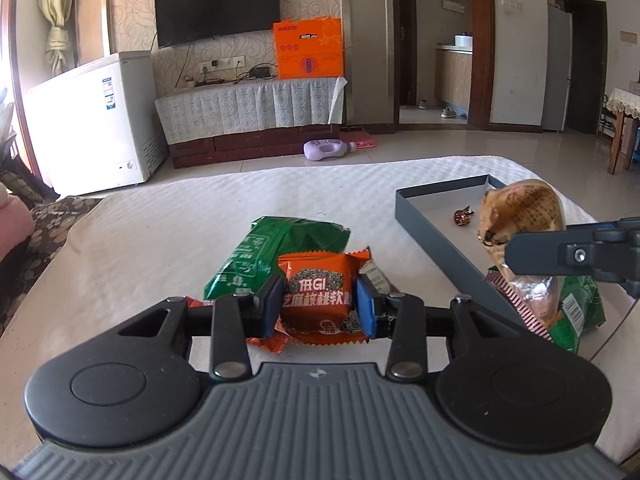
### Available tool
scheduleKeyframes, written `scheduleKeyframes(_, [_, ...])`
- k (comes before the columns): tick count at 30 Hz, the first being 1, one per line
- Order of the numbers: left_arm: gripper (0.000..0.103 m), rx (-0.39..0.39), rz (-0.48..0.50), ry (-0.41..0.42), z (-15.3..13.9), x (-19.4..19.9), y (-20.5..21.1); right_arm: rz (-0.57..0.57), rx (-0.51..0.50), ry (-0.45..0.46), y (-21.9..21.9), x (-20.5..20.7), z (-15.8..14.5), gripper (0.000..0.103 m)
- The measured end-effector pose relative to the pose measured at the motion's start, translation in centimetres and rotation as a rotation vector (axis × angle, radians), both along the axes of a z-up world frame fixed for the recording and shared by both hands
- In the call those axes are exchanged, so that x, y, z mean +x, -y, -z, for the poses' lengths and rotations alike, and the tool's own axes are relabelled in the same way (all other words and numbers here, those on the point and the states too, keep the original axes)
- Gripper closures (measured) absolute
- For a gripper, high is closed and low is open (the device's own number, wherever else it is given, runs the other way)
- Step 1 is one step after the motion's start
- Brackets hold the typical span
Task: Organize snacks
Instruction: 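Carry the orange packet and the pastry over the grey box with both grippers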
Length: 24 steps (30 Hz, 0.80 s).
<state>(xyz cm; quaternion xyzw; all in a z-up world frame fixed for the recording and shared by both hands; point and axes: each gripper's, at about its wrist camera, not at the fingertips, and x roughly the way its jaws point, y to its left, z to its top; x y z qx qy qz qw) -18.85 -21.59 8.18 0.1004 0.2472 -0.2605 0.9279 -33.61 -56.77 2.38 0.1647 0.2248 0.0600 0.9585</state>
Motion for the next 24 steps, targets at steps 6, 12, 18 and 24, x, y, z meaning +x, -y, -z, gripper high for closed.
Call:
scheduleKeyframes(6, [0.058, -0.007, 0.031, 0.006, -0.2, -0.5, 1.7, 0.016, -0.003, 0.002, 0.7, -0.3, -0.1, 0.056])
scheduleKeyframes(12, [0.058, -0.015, 0.054, 0.010, -0.2, -0.7, 3.3, 0.043, 0.003, 0.016, 1.8, -0.8, -0.3, 0.056])
scheduleKeyframes(18, [0.059, -0.025, 0.063, 0.014, -0.3, -0.4, 4.2, 0.078, 0.011, 0.028, 3.1, -1.4, -0.5, 0.056])
scheduleKeyframes(24, [0.059, -0.052, 0.076, 0.012, -0.5, -0.2, 4.8, 0.111, 0.023, 0.038, 4.2, -1.9, -0.5, 0.056])
